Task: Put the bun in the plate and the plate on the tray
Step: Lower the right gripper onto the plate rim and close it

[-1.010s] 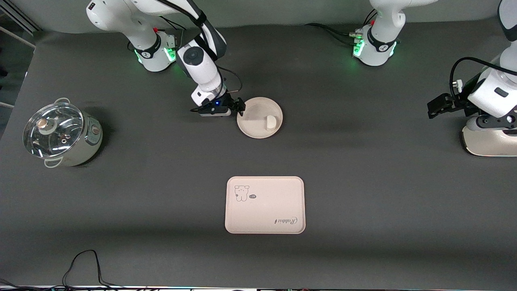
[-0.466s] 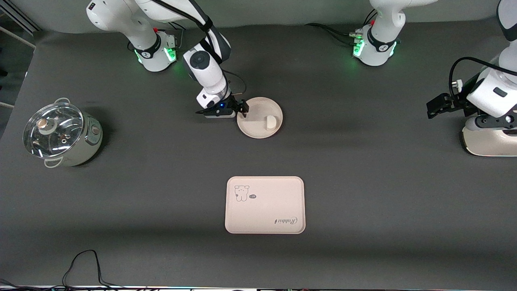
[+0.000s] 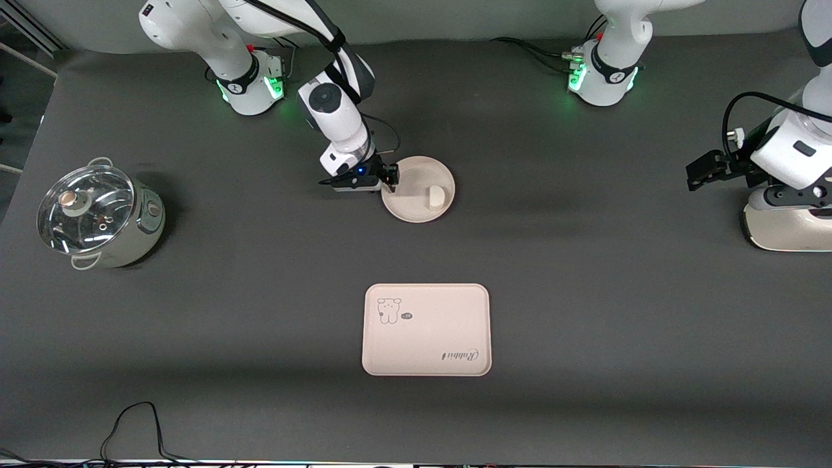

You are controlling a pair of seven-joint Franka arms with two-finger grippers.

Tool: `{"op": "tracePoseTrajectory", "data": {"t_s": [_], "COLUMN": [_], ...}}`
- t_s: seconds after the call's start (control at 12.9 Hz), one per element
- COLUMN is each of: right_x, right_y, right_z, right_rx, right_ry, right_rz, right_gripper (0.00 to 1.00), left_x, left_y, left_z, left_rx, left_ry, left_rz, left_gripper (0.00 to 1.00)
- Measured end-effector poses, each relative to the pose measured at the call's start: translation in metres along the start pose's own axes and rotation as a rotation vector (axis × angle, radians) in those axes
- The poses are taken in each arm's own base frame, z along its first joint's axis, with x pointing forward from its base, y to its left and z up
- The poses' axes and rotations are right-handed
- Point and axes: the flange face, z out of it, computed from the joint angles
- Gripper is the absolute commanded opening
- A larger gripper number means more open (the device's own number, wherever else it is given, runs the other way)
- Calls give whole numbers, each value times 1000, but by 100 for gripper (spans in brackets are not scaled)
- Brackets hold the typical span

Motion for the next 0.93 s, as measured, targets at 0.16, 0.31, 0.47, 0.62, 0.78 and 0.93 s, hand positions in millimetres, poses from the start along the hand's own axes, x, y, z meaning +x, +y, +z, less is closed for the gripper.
{"op": "tracePoseTrajectory", "data": {"t_s": [0.16,0.31,0.47,0.62,0.78,0.93], "right_x": [0,0,1,1,2,5], "right_y": [-2,-2,-2,-3,-6,-12], "right_z": [-1,-1,-1,-1,-4,-14], "right_rx": [3,3,3,3,2,12], "right_ry": [1,1,1,-1,-8,-9], "right_rz": [-1,0,0,0,0,-1], "right_gripper": [17,13,9,5,0,0], "left_x": [0,0,0,0,0,0], "left_y": [0,0,0,1,1,1], "left_z": [0,0,0,0,1,1], "left_rx": [0,0,0,0,0,0], "left_ry": [0,-1,-1,-1,-1,-1], "left_rz": [1,2,2,2,3,3], "left_gripper": [100,100,100,100,100,100]}}
